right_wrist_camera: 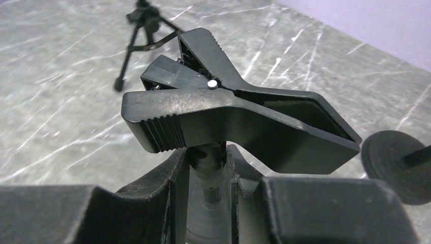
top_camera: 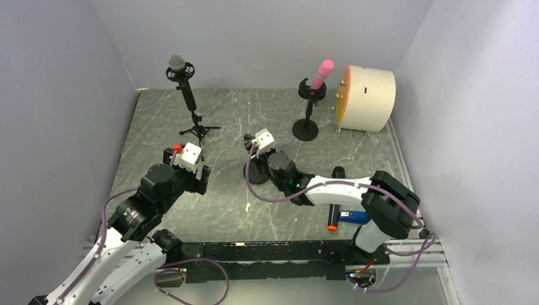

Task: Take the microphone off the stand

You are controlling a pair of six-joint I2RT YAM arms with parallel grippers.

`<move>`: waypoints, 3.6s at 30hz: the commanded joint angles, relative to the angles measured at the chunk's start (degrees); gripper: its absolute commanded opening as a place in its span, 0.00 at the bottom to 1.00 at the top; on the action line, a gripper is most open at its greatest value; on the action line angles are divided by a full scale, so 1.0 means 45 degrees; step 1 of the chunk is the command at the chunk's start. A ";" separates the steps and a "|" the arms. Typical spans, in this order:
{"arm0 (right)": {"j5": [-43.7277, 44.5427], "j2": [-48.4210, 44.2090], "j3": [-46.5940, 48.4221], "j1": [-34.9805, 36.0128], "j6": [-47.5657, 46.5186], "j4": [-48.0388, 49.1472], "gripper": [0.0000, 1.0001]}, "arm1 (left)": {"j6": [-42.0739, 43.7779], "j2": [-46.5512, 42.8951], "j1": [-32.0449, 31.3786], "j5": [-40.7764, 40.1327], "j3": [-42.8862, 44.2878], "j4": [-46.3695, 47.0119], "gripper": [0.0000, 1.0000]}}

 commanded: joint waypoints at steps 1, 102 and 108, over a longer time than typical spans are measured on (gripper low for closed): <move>-0.0546 0.0601 0.1522 -0.1338 0.0390 0.1864 0.10 | -0.0151 -0.0001 0.0020 -0.0252 0.0105 0.0127 0.87; -0.5313 0.3230 0.2861 -0.9622 0.1000 0.1280 0.29 | -0.0701 0.1414 0.0130 -0.0874 0.0825 -0.0973 0.89; -0.5319 0.3367 0.3146 -0.9625 0.0930 0.1090 0.33 | -0.0698 0.1425 0.0133 -0.0835 0.0808 -0.0971 0.89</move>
